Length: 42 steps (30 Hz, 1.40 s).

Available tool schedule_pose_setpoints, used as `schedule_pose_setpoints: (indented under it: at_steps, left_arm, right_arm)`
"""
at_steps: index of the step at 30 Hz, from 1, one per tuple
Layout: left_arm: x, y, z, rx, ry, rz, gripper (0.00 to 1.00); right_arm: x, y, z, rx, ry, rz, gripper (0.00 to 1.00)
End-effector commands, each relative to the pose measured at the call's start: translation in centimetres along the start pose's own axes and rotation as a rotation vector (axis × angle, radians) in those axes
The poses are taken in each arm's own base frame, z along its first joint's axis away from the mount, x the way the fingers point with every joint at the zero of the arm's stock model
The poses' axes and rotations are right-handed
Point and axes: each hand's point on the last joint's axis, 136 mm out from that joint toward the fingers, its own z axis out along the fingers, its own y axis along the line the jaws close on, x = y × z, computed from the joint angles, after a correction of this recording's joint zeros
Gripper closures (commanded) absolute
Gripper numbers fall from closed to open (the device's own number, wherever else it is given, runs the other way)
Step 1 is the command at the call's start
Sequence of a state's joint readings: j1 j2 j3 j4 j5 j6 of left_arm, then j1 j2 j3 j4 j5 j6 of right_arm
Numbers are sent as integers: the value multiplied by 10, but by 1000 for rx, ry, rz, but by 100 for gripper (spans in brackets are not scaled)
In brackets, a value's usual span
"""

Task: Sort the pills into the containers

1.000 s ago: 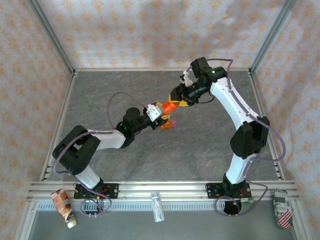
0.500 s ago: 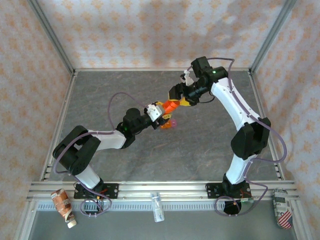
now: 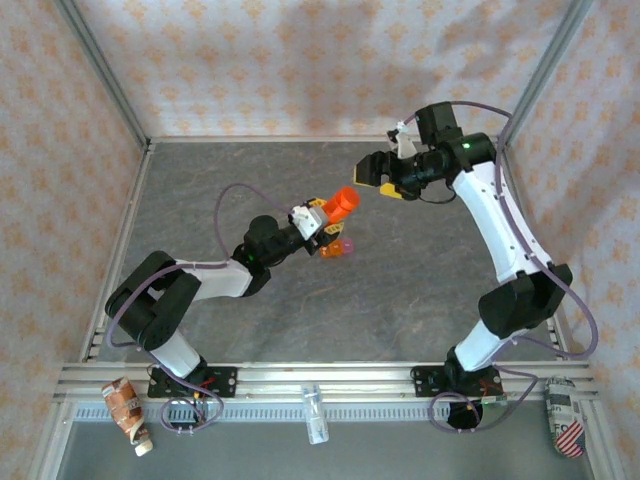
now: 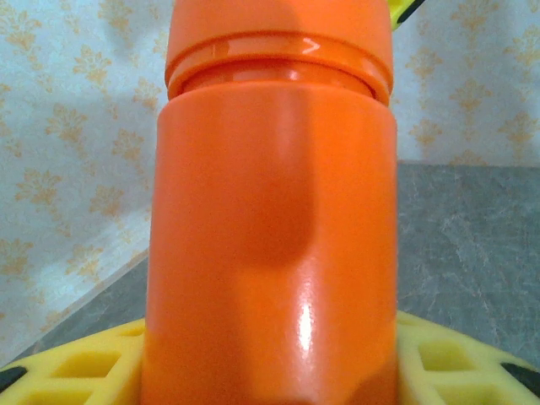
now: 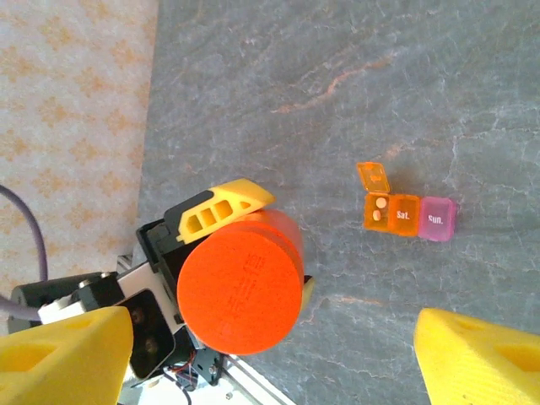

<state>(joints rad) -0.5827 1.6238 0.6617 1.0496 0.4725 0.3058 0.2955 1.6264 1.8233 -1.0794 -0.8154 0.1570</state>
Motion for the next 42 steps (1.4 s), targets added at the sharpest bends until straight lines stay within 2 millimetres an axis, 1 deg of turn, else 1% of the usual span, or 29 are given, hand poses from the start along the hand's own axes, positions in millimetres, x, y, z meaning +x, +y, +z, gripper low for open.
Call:
schedule_pose_setpoints:
  at_steps: [1, 3, 6, 9, 14, 21, 26, 35, 42]
  left_arm:
    - [-47, 4, 1, 23, -155, -29, 100]
    - [-53, 3, 0, 47, -183, -73, 100]
    - [-62, -2, 0, 96, -207, -118, 100]
    - [-70, -8, 0, 148, -224, -159, 100]
    - [-76, -13, -1, 188, -236, -192, 100]
    - [-75, -14, -1, 196, -230, -198, 100]
    - [-74, -15, -1, 198, -228, -199, 100]
    - [-74, -13, 1, 196, -229, -201, 100]
    - [-75, -13, 2, 194, -229, -201, 100]
  right_arm:
    - [2, 18, -13, -42, -29, -113, 16]
    - [9, 20, -17, -17, -33, -199, 16]
    - [13, 17, -21, 14, -47, -257, 16]
    - [15, 23, -23, -5, -39, -295, 16]
    - [17, 36, -20, -39, -30, -339, 15]
    - [19, 41, -5, -46, 26, -345, 15]
    - [18, 40, 1, -43, 38, -337, 17]
    - [18, 37, 6, -42, 51, -324, 24]
    - [20, 38, 9, -56, 63, -319, 33]
